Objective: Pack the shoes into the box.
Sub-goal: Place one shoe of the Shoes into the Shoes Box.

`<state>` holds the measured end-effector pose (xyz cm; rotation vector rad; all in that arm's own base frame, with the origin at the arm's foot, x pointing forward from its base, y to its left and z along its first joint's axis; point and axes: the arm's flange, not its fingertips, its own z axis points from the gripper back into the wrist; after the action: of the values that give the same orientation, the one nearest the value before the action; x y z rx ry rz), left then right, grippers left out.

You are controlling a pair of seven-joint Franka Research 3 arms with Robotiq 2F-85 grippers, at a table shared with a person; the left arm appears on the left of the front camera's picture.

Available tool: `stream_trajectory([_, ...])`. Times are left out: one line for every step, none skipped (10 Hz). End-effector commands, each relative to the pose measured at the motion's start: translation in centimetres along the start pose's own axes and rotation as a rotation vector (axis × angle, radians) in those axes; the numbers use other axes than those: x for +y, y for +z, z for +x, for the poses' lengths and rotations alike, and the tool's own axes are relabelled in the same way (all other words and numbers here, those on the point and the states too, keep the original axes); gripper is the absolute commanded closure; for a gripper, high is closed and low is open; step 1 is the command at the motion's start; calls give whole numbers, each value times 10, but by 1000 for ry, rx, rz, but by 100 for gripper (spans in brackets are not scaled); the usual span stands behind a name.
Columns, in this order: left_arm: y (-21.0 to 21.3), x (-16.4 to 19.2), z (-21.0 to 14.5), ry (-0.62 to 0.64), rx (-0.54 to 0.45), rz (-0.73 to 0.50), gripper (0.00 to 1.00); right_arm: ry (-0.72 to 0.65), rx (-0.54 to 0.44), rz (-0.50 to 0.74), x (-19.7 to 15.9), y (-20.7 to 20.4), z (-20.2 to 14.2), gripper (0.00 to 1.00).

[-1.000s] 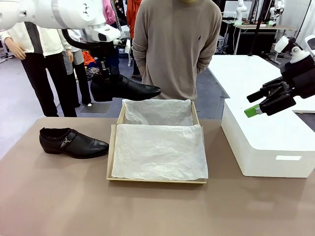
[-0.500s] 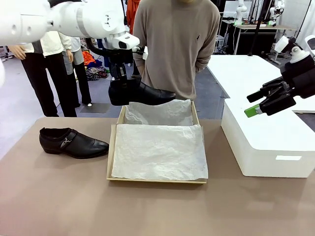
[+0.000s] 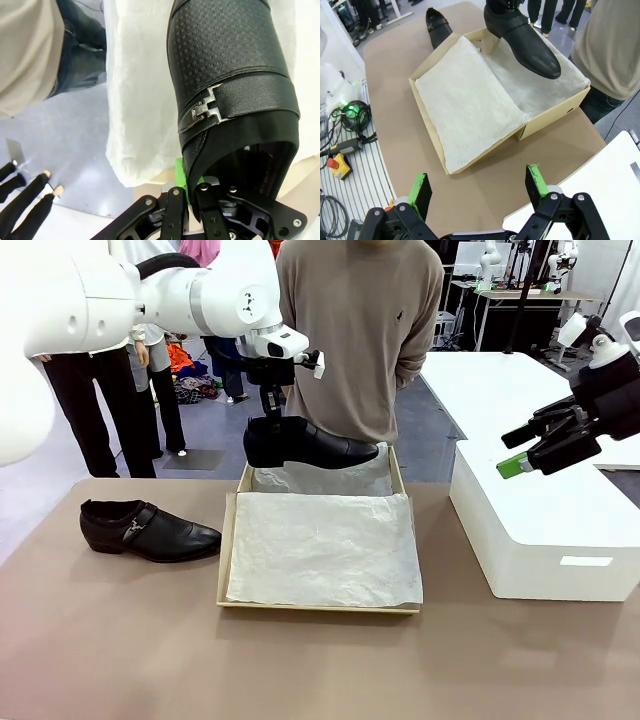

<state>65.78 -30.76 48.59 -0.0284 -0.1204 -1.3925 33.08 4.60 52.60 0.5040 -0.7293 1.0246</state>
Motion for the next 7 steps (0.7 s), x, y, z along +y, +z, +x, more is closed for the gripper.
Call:
stream_trajectory([6, 8, 4, 35, -4, -14, 100, 24, -31, 15, -3, -1, 0, 0])
stream_trajectory([2, 10, 4, 33, -11, -25, 100, 24, -31, 15, -3, -1, 0, 0])
stream_trajectory([-2, 14, 7, 16, -12, -24, 100, 24, -31, 15, -3, -1, 0, 0])
stream_trajectory([-8, 17, 10, -6, -13, -35, 100, 24, -31, 15, -3, -1, 0, 0])
stream_trajectory([-13, 18, 13, -14, -7, -42, 100, 24, -31, 15, -3, -1, 0, 0])
stream_trajectory([-18, 19, 16, -19, 1, -46, 100, 24, -31, 15, -3, -1, 0, 0])
stream_trajectory([-24, 21, 19, -36, 9, -49, 100, 24, -31, 15, -3, -1, 0, 0])
